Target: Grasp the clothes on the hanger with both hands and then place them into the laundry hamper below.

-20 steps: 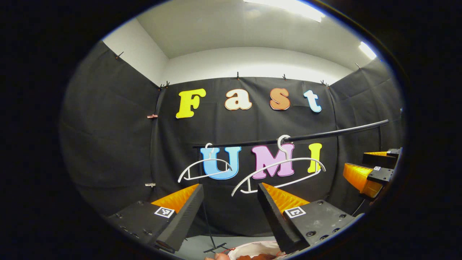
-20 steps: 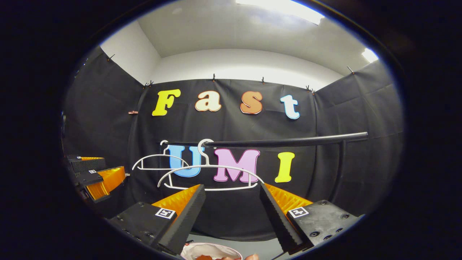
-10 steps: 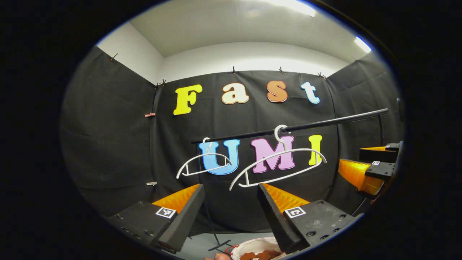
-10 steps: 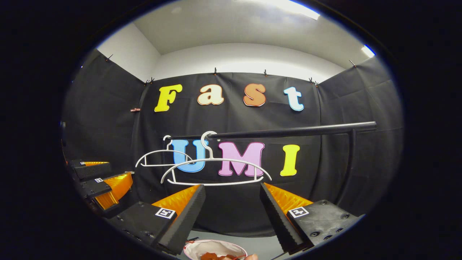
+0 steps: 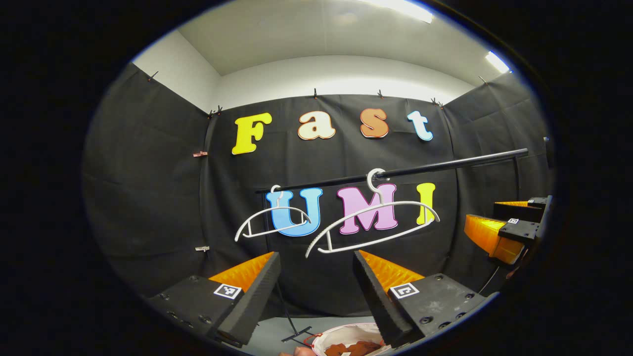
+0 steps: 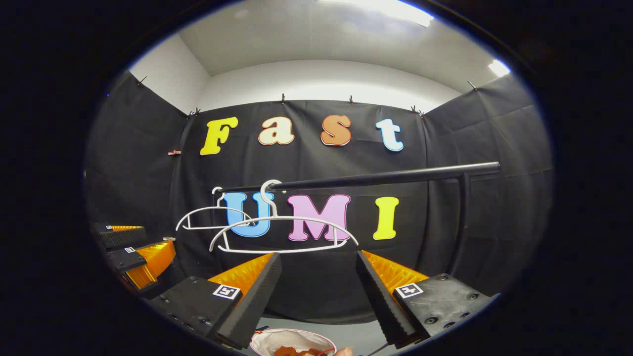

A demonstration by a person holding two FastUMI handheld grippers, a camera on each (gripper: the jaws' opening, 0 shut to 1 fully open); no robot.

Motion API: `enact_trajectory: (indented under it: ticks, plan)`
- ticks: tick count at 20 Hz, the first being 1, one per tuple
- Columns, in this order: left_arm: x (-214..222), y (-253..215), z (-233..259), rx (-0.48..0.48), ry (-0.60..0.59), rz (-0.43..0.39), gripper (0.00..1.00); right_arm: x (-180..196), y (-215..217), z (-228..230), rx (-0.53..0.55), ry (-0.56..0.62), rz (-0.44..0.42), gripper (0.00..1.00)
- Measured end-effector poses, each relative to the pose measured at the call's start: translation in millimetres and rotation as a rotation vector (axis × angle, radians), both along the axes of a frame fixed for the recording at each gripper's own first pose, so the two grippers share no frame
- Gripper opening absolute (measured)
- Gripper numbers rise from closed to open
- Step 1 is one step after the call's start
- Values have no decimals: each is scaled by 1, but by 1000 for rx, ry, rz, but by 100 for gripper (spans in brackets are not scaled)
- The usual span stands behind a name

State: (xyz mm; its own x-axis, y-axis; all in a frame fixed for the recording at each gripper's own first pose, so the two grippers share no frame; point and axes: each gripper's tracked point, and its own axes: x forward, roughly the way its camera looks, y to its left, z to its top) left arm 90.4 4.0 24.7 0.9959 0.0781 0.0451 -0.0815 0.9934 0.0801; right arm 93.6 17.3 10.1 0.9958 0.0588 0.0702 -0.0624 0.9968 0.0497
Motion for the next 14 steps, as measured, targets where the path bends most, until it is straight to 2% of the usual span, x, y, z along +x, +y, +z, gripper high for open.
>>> enact_trajectory:
  ticks: [14]
  plan:
    - [-6,-11,-1,-1,14,-16,93,-7,1,0,-10,-6,24,98]
